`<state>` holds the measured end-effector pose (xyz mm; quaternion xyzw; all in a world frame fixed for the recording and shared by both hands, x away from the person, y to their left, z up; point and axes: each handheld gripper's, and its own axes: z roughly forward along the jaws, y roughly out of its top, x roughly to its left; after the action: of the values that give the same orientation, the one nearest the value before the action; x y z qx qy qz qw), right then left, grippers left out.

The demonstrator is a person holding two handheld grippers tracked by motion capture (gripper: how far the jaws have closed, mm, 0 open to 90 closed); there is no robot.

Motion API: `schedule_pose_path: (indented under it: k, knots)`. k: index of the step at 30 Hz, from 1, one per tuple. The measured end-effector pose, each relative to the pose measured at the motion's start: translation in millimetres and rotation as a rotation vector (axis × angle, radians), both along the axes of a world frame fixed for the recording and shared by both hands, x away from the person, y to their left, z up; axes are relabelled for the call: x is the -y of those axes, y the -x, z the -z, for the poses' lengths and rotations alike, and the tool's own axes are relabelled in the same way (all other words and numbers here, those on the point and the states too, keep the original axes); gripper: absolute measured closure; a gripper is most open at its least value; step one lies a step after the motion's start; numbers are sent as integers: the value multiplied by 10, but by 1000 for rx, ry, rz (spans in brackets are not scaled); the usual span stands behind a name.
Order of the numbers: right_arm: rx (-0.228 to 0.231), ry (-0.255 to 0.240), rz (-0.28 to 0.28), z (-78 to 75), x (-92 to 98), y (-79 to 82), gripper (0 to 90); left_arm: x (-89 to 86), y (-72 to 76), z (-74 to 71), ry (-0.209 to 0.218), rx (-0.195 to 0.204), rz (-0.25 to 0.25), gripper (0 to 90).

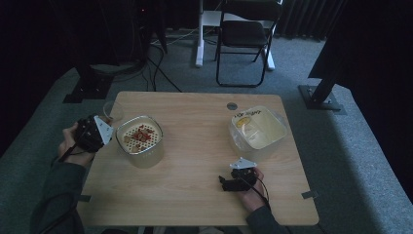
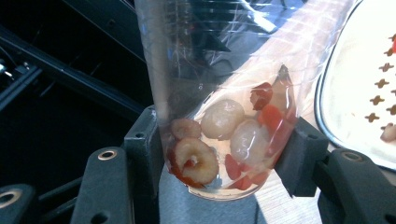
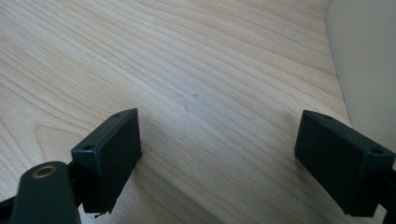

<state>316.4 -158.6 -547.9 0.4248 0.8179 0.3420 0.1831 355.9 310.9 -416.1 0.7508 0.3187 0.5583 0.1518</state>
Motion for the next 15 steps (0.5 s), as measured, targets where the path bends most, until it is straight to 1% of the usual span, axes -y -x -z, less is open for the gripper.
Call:
schedule_pose_path:
  k: [2, 3, 4, 5, 7, 8, 9, 10, 11, 12, 14, 15]
  knots:
    - [0, -3, -1, 2, 3, 0, 144, -17, 9, -20, -25, -10, -1, 421]
    - [1, -1, -1, 2, 2, 1, 144, -24, 13, -28, -46, -15, 0, 421]
    - [2, -1, -1, 2, 1, 2, 144, -24, 13, -28, -46, -15, 0, 421]
    - [2, -3, -2, 3, 3, 1, 144, -35, 17, -40, -79, -21, 2, 422]
    - [2, -9, -2, 9, 9, 0, 144, -45, 27, -58, -115, -23, 4, 421]
    - [2, -12, -2, 12, 11, -1, 143, -45, 27, -58, -115, -23, 4, 422]
    - [3, -15, -2, 14, 14, -1, 144, -56, 41, -76, -167, -25, 8, 422]
    - [4, -15, -2, 15, 14, 0, 144, -61, 43, -82, -190, -25, 13, 422]
    - [5, -16, -3, 16, 14, 0, 144, -61, 43, -82, -190, -25, 13, 423]
    - [6, -16, -4, 16, 15, 0, 143, -64, 47, -90, -213, -30, 13, 422]
    - [7, -17, -4, 17, 14, 0, 144, -67, 59, -115, -277, -42, 15, 423]
    - [7, -17, -5, 18, 14, 1, 144, -67, 59, -115, -277, -42, 15, 424]
